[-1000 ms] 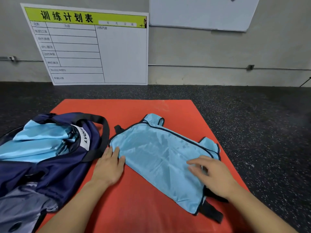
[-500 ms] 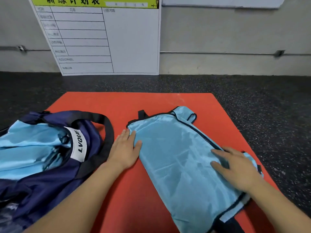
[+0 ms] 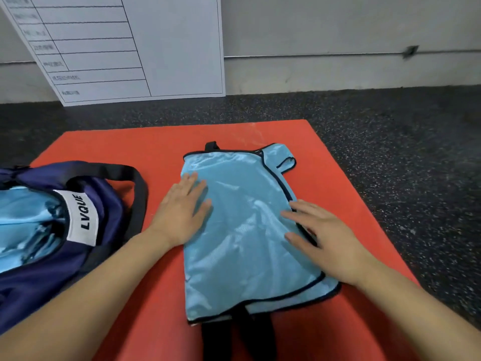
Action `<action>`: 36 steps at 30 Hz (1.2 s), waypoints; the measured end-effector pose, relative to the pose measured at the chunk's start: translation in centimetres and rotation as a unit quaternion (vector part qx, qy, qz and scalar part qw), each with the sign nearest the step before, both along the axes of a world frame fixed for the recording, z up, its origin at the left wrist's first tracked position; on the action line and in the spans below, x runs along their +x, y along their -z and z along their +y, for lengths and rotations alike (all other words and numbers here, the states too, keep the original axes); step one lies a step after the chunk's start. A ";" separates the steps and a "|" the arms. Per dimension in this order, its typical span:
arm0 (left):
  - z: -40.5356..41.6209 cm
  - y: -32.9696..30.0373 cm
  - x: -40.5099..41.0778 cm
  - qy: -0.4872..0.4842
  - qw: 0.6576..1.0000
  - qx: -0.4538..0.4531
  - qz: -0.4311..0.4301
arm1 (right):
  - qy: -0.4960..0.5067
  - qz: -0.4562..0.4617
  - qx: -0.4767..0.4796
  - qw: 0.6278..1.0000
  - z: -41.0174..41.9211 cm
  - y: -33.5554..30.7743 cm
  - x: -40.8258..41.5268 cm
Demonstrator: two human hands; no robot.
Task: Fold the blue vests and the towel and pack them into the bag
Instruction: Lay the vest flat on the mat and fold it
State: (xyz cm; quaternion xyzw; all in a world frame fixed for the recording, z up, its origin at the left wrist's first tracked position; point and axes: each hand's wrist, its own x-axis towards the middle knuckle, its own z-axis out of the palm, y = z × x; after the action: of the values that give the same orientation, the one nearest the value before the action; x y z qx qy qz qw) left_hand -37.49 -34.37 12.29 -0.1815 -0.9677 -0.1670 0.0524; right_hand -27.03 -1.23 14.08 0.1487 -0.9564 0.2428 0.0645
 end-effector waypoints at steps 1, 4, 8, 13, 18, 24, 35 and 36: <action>0.6 0.0 2.1 0.028 1.000 0.002 -0.005 | -0.005 0.003 0.018 1.000 -0.8 0.3 0.1; 2.1 1.1 8.0 0.103 0.992 -0.060 -0.040 | -0.021 -0.008 0.073 0.997 -3.2 1.6 1.1; 1.8 2.6 12.2 0.120 0.989 -0.088 -0.024 | -0.016 -0.077 0.150 0.986 -3.5 2.9 3.3; -0.3 1.3 15.8 0.154 0.982 -0.095 -0.060 | -0.001 -0.083 0.169 0.982 -1.4 2.6 6.1; -2.1 0.3 19.0 0.179 0.978 -0.086 -0.062 | -0.048 -0.088 0.146 0.984 1.8 2.1 8.5; -3.3 0.8 19.2 0.149 0.986 0.044 -0.053 | -0.042 -0.105 0.002 0.994 4.5 2.2 8.8; -2.7 0.6 17.1 0.092 0.989 0.112 -0.004 | -0.009 0.009 -0.037 0.999 4.0 1.9 7.0; -2.7 0.4 17.0 0.095 0.989 0.113 -0.016 | -0.014 0.014 -0.030 0.999 3.8 1.6 6.9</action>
State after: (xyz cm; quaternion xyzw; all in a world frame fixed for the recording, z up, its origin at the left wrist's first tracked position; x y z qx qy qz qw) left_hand -20.50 -37.08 11.94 -0.2624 -0.9217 -0.2827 0.0415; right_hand -20.13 2.61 12.49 0.1635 -0.9456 0.2700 0.0788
